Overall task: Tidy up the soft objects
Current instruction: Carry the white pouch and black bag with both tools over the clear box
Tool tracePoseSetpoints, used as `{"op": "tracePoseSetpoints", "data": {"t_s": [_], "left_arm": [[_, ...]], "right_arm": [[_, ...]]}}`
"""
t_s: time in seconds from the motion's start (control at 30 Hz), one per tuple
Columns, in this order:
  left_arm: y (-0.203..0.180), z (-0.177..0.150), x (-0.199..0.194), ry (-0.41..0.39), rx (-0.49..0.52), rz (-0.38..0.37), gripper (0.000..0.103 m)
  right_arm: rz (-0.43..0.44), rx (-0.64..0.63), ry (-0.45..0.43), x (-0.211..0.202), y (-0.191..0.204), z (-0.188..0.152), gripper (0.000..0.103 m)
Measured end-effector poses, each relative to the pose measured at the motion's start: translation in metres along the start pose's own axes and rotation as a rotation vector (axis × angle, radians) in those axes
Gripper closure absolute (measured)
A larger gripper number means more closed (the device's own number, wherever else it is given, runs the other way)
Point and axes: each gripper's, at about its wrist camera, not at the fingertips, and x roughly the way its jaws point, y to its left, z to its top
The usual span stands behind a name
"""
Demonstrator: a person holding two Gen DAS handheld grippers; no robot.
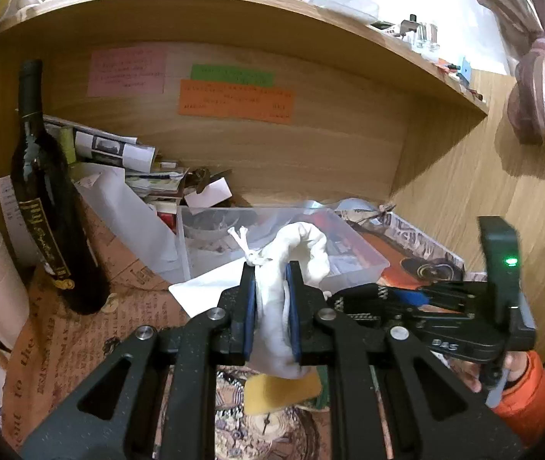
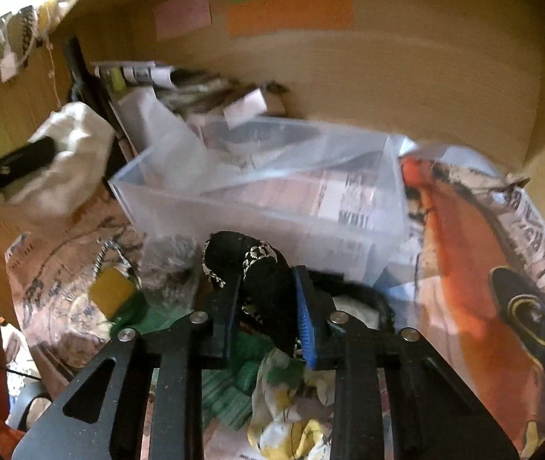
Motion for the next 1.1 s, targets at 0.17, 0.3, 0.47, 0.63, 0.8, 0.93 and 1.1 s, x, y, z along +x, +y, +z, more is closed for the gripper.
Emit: {"op": "tracePoseSetpoints", "data": {"t_s": [0.17, 0.3, 0.47, 0.63, 0.8, 0.93, 1.1], "left_arm": [[-0.004, 0.011, 0.007, -0.024, 0.014, 0.007, 0.089], [-0.004, 0.024, 0.015, -0.036, 0.013, 0.012, 0.089], [-0.003, 0.039, 0.024, -0.050, 0.016, 0.017, 0.089], [-0.002, 0.052, 0.044, -0.046, 0.021, 0.040, 0.088], [0.003, 0.058, 0.074, 0.020, -0.005, 0.014, 0.088], [0.009, 0.058, 0.104, 0.091, -0.020, 0.019, 0.088], [0.012, 0.050, 0.131, 0.160, -0.008, 0.048, 0.088]], "right_arm": [[-0.004, 0.026, -0.080, -0.024, -0.006, 0.013, 0.082], [-0.020, 0.041, -0.163, -0.044, -0.012, 0.027, 0.082], [-0.026, 0.069, -0.250, -0.060, -0.020, 0.044, 0.082], [-0.035, 0.077, -0.301, -0.062, -0.023, 0.060, 0.082], [-0.031, 0.073, -0.304, -0.048, -0.023, 0.072, 0.082], [-0.024, 0.070, -0.279, -0.029, -0.023, 0.081, 0.082], [-0.027, 0.062, -0.202, 0.004, -0.024, 0.086, 0.082]]}}
